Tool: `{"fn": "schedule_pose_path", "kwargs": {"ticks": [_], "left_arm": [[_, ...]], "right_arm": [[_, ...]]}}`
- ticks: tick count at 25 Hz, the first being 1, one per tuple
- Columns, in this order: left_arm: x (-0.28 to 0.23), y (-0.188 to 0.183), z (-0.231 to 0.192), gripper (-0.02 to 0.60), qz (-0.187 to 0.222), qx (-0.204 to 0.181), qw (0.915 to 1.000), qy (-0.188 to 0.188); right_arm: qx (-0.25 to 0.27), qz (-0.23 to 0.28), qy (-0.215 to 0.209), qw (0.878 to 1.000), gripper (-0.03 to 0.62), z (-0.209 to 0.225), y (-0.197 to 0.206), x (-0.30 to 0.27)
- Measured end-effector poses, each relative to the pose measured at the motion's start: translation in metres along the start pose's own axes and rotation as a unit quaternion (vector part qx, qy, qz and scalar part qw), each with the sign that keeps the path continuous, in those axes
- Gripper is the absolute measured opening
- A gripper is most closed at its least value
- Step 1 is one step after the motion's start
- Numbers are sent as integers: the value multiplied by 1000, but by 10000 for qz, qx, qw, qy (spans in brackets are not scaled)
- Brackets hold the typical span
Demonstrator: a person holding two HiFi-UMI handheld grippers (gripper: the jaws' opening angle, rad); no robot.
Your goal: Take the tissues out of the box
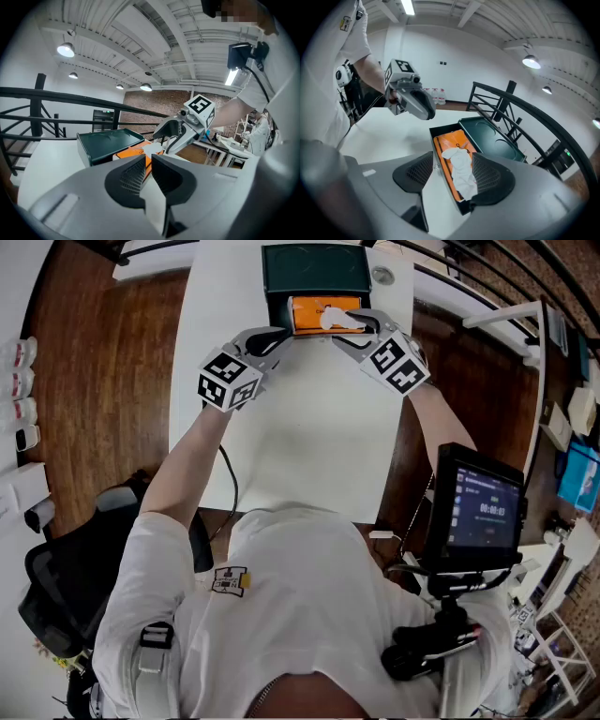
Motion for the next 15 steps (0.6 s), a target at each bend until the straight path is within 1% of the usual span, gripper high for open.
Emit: {"fn": "schedule_pose_path", "kwargs": {"ticks": [3,4,6,7,9,11,13,15], "left_arm": [[-5,-19,-3,11,-94,-135,9998,68],[-6,-22,-5,11,-117,-152,9998,87],[-12,-18,-12,11,-157,-124,9997,125],[-15,-13,-16,11,-183,-84,9997,148],[-22,-1,-22,11,-233,-12,9995,198],[-25,6,-21,11,-281,11,9993,245],[-26,8,-18,11,-313,2,9991,283],[-26,9,-18,11,-325,-1,9990,299]], "right_arm": [[507,-255,-291,9980,312,9,-7,-2],[707,-362,-397,9960,347,13,-8,-6],[1133,-637,-664,9893,401,21,-7,-21],[1292,-795,-825,9850,414,25,-4,-32],[1436,-1100,-1144,9768,414,32,4,-52],[1465,-1340,-1429,9696,356,36,10,-63],[1421,-1427,-1644,9656,337,37,12,-65],[1363,-1406,-1739,9651,316,38,10,-63]]}}
Point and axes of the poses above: the fingertips, and each gripper's own axes: x backward along the fingers, z to its right, y out of its underside, the point moved 6 cm from there along x, backward along the fingers
